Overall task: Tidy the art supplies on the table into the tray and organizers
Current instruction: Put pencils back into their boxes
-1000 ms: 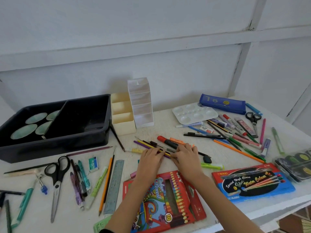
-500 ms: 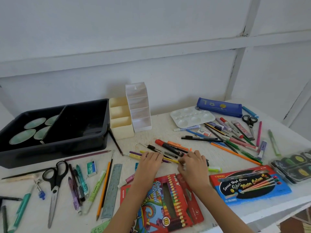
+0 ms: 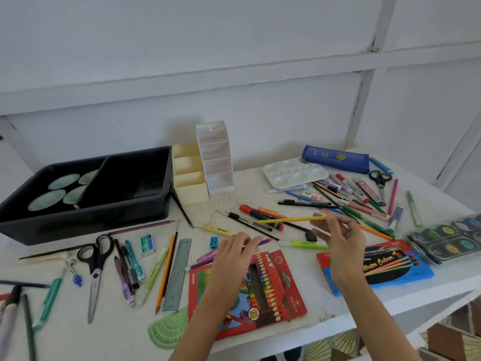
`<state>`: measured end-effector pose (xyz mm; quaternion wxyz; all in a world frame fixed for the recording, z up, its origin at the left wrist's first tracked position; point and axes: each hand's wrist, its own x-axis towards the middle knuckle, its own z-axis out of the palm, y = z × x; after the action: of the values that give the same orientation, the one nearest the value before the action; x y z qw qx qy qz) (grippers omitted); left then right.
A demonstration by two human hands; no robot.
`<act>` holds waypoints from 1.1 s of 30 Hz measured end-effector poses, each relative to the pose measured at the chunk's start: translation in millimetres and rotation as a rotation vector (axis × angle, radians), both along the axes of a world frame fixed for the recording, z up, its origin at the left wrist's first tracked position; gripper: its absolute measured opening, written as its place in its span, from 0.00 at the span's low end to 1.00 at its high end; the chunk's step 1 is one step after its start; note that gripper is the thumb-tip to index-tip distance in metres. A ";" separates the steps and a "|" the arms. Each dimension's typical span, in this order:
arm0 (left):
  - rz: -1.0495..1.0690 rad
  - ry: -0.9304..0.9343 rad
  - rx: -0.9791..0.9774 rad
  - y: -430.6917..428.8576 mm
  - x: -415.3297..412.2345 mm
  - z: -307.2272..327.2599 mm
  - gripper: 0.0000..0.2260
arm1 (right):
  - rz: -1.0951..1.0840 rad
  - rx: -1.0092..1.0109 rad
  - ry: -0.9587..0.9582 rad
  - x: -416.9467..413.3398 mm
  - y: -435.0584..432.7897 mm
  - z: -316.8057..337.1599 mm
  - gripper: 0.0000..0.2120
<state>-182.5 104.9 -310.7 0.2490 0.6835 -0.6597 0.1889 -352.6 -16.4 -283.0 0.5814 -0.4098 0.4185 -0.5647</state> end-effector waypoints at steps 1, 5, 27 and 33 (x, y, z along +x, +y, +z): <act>0.007 0.016 0.022 7.4 0.0 -2.7 0.34 | -0.043 0.015 -0.034 -4.9 0.2 1.2 0.03; 0.088 0.051 0.126 33.7 -1.7 -15.6 0.31 | -0.183 0.025 -0.010 -25.0 3.5 -3.6 0.03; 0.285 0.253 0.379 60.2 -8.2 -33.2 0.18 | 0.118 -0.352 1.103 31.5 53.2 -53.5 0.06; 0.296 0.279 0.341 59.6 -5.1 -36.5 0.16 | 0.170 -0.420 1.051 40.0 46.2 -62.4 0.08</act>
<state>-187.6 164.5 -347.2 0.1883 0.8241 -0.5341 0.0132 -312.6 29.8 -345.4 0.2445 -0.7747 0.4957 -0.3071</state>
